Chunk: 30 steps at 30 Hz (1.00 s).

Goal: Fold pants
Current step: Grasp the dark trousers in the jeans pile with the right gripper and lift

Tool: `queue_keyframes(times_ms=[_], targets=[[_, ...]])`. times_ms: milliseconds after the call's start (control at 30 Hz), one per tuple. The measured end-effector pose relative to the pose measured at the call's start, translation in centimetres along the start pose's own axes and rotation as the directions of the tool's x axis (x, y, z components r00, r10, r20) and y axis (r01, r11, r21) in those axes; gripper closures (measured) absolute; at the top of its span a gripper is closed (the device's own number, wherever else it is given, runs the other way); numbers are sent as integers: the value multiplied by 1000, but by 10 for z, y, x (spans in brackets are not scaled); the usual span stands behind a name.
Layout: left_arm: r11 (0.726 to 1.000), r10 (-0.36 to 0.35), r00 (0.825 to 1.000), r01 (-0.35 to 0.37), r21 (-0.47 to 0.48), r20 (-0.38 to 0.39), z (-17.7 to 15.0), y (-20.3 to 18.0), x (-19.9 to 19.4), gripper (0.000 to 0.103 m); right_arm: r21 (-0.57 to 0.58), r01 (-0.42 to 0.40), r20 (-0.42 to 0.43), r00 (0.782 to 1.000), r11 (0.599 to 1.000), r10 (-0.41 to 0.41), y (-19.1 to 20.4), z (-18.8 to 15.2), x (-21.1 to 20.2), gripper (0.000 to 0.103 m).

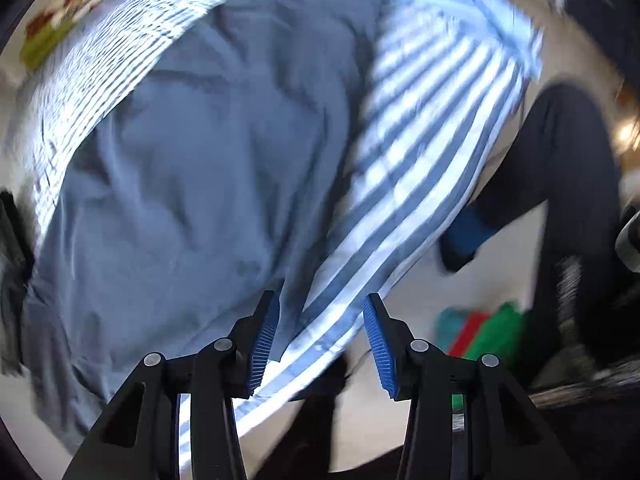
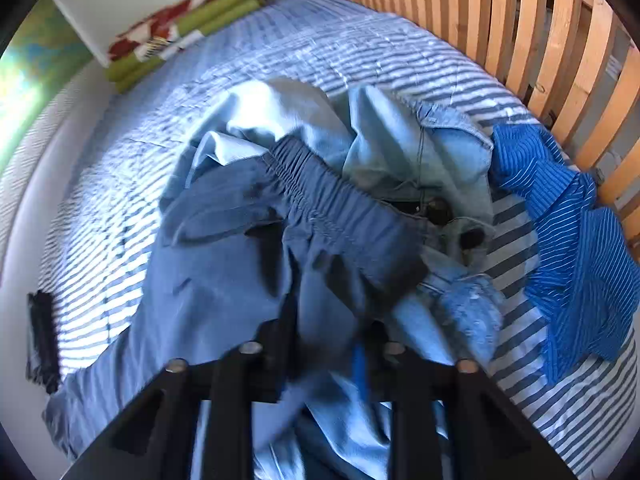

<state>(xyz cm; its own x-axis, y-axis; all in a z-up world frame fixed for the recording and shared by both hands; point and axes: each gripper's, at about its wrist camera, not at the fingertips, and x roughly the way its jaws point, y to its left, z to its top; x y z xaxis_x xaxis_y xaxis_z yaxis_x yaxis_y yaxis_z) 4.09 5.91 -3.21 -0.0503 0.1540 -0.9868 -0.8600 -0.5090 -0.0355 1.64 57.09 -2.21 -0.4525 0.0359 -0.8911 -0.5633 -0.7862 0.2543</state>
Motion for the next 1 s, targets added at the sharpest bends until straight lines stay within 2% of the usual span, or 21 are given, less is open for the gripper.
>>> queue_keyframes(times_ms=[33, 67, 100, 167, 233, 333, 400, 433, 500, 600, 667, 800, 867, 933, 1000], targets=[[1000, -13, 1000, 13, -20, 23, 3, 7, -8, 47, 8, -17, 16, 1000, 1000, 17, -10, -3, -8, 75], [999, 3, 998, 0, -45, 57, 8, 18, -17, 39, 29, -29, 27, 999, 999, 28, -21, -5, -13, 74], [997, 38, 996, -32, -70, 80, 14, 29, -22, 35, 64, -36, 42, 999, 997, 34, -34, -7, -18, 74], [989, 94, 990, -81, -125, 105, 27, 58, -24, 35, 119, -57, 60, 997, 991, 50, -52, -6, -21, 74], [977, 141, 986, -123, -175, 90, 47, 98, -4, 35, 126, -65, 46, 997, 990, 60, -59, -1, -13, 73], [965, 126, 991, -113, -237, 42, 65, 130, 27, 35, 120, -83, 19, 997, 989, 81, -52, 5, 7, 67], [964, 111, 994, -102, -244, 24, 67, 134, 41, 35, 132, -111, -13, 993, 985, 113, -49, 4, 22, 57], [966, 108, 994, -99, -237, 22, 66, 129, 47, 35, 134, -99, -15, 995, 986, 102, -48, 1, 26, 57], [970, 109, 994, -102, -221, 18, 64, 121, 52, 35, 160, -141, 29, 990, 977, 138, -54, -7, 22, 57], [971, 107, 994, -101, -218, 15, 64, 115, 60, 35, 251, -271, 97, 962, 929, 255, -78, -26, 15, 56], [971, 97, 995, -91, -223, 17, 64, 113, 63, 35, 241, -323, 135, 945, 915, 297, -83, -31, 12, 56], [970, 96, 995, -90, -227, 16, 66, 106, 68, 35, 135, -284, 162, 951, 949, 262, -58, -25, 10, 55], [968, 93, 996, -87, -236, 16, 67, 105, 69, 35, 99, -218, 169, 965, 971, 200, -44, -19, 15, 54], [966, 92, 996, -86, -242, 14, 68, 103, 70, 35, 50, -107, 180, 979, 993, 96, -33, -11, 21, 60], [966, 90, 996, -83, -244, 14, 69, 101, 69, 35, 34, -71, 191, 980, 997, 64, -32, -7, 18, 80]])
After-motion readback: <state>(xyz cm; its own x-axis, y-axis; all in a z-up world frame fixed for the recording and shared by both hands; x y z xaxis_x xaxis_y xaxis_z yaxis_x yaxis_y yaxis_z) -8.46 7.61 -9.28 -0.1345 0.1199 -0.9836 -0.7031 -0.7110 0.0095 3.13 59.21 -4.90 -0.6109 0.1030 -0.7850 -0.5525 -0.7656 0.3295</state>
